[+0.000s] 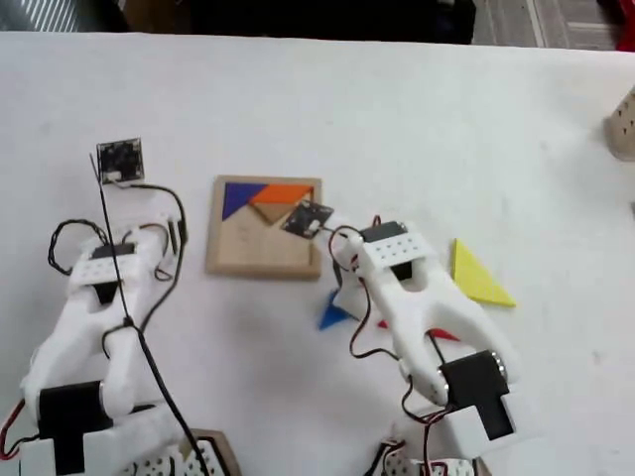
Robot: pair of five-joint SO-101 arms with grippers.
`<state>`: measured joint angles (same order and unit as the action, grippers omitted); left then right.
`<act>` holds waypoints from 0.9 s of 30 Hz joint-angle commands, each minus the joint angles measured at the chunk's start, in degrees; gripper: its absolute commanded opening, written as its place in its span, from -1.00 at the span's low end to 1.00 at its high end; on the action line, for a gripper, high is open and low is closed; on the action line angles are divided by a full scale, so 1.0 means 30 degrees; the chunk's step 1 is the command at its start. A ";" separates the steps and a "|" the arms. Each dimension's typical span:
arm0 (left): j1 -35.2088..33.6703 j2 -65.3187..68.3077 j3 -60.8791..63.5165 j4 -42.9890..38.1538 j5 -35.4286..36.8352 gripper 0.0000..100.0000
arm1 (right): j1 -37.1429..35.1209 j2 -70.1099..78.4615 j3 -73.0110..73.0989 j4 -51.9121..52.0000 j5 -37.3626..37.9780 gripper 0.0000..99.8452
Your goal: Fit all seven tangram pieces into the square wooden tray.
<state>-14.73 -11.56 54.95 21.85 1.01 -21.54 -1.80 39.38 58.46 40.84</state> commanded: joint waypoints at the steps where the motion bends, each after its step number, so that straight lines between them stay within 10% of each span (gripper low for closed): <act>1: -0.0161 -0.0894 -0.0352 -0.0264 0.0176 -0.60 | -0.0015 -0.0044 -0.0234 -0.0220 0.0147 -0.97; 17: -0.0220 -0.0894 -0.0410 -0.0264 0.0176 -0.60 | 0.1187 -0.4469 -0.3634 0.4088 -0.4161 -0.97; 27: -0.1568 -0.0894 -0.0967 -0.0381 0.1758 -0.60 | -0.3355 -0.4498 -0.6007 0.2183 -0.8059 -0.96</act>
<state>-17.36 -11.56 54.95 21.85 2.42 -27.78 -13.14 24.53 69.45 19.74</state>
